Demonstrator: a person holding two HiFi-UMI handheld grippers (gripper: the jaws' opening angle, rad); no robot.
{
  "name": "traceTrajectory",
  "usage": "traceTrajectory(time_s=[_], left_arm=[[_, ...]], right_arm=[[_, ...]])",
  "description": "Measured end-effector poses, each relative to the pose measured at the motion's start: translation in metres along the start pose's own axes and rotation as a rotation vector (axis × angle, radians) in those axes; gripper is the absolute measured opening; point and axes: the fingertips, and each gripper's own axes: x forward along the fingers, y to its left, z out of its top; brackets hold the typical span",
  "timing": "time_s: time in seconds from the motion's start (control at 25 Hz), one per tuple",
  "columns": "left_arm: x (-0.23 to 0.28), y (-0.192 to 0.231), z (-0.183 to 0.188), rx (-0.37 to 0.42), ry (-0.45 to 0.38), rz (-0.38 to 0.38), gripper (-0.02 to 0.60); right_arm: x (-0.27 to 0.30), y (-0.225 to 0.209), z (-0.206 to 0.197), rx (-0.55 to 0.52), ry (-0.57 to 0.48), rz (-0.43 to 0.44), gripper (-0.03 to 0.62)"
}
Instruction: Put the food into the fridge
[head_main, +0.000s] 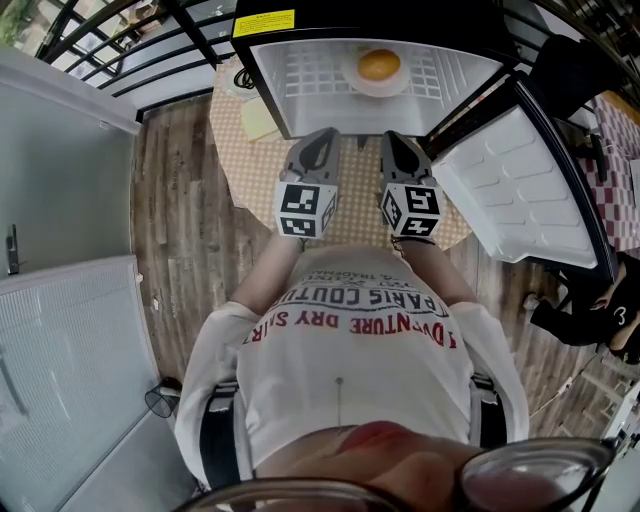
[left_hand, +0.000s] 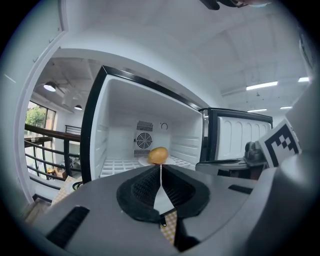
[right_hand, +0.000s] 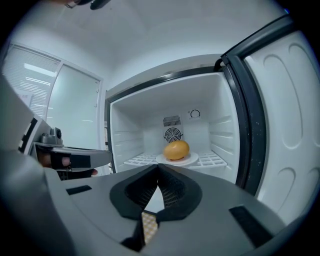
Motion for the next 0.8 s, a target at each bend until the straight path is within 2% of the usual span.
traceTrajectory(time_s=[0.4, 0.6, 0.8], left_arm=[[-0.002, -0.002, -0.001, -0.013, -0.001, 0.005, 0.028], [-0.003, 0.001, -0.004, -0.045, 0.003, 0.012, 0.028], [-0.002, 0.0, -0.003, -0.04, 0.0, 0.02, 0.028]], right_arm=[[0.0, 0.0, 0.002, -0.009, -0.006, 0.006, 0.026], [0.0, -0.004, -0.005, 0.048, 0.012, 0.01, 0.026], [-0.001, -0.01, -0.008, 0.049, 0.025, 0.0, 0.026]])
